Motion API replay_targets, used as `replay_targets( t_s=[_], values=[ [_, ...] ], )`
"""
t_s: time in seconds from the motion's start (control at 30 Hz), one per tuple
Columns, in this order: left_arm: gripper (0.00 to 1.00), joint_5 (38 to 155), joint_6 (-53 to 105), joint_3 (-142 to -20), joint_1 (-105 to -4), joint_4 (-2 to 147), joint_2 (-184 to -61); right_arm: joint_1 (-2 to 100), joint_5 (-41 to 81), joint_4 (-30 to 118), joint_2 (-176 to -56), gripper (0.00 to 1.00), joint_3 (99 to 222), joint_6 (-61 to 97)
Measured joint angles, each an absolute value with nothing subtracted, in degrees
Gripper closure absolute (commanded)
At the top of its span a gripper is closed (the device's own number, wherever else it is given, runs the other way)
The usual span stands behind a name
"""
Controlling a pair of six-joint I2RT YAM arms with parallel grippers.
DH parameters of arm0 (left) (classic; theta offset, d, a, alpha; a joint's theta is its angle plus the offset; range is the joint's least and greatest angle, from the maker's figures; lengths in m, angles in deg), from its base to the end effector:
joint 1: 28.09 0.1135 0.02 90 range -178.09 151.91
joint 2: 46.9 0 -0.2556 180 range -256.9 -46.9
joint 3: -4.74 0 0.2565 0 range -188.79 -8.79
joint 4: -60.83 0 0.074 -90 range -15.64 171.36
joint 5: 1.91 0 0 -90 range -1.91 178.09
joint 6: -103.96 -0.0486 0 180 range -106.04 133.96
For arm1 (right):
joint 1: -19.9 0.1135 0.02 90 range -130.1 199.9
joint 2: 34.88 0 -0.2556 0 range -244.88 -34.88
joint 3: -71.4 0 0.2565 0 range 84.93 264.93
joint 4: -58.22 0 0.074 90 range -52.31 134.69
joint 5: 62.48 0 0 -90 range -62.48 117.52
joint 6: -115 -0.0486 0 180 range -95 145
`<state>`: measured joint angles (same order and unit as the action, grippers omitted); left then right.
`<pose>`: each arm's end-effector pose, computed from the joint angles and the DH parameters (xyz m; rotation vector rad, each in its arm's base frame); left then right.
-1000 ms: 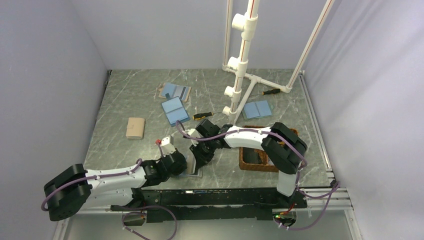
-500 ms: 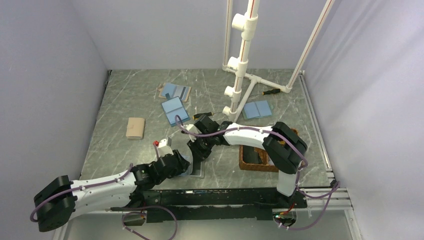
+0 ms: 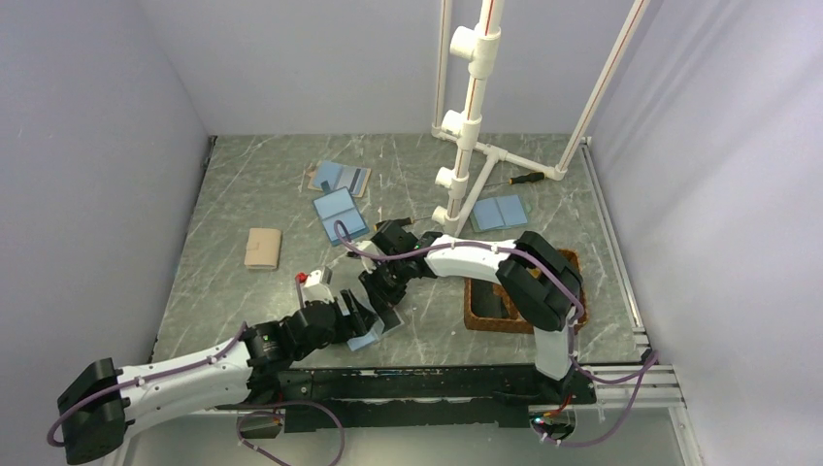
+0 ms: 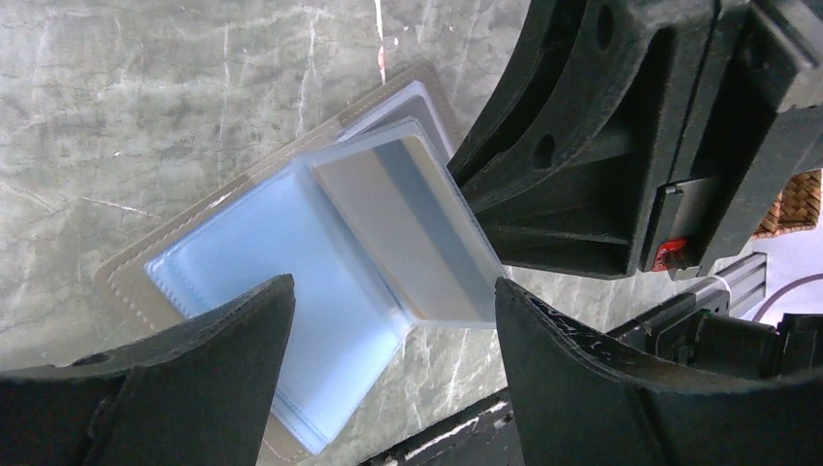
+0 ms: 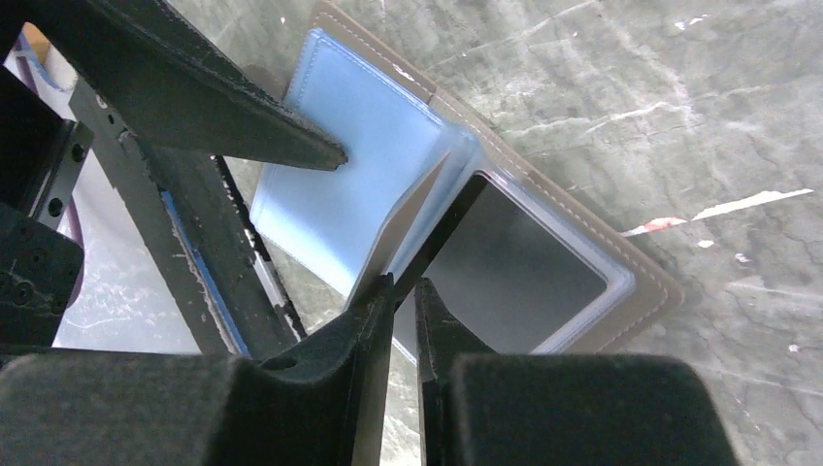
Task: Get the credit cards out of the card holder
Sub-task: Remove the credit card from the card holder.
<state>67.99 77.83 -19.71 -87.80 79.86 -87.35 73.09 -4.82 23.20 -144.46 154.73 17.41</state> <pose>0.1002 -0.1384 0.1400 -0.2904 2.2523 -0.8472 0.2135 0.3286 0.1400 -1.2772 2.5016 1.0635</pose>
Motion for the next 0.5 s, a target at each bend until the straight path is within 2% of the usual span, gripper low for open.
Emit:
replay_targets(
  t_s=[0.3,0.5],
  values=[
    [0.18,68.97,77.94,-18.99,-87.80,79.27,-85.38,73.16,-9.01,23.33,-144.48,0.84,154.73,16.58],
    [0.21,68.95,79.30,-18.11,-87.80,78.13,-85.29,73.09,-11.42,23.33,-144.50,0.84,154.73,16.23]
  ],
)
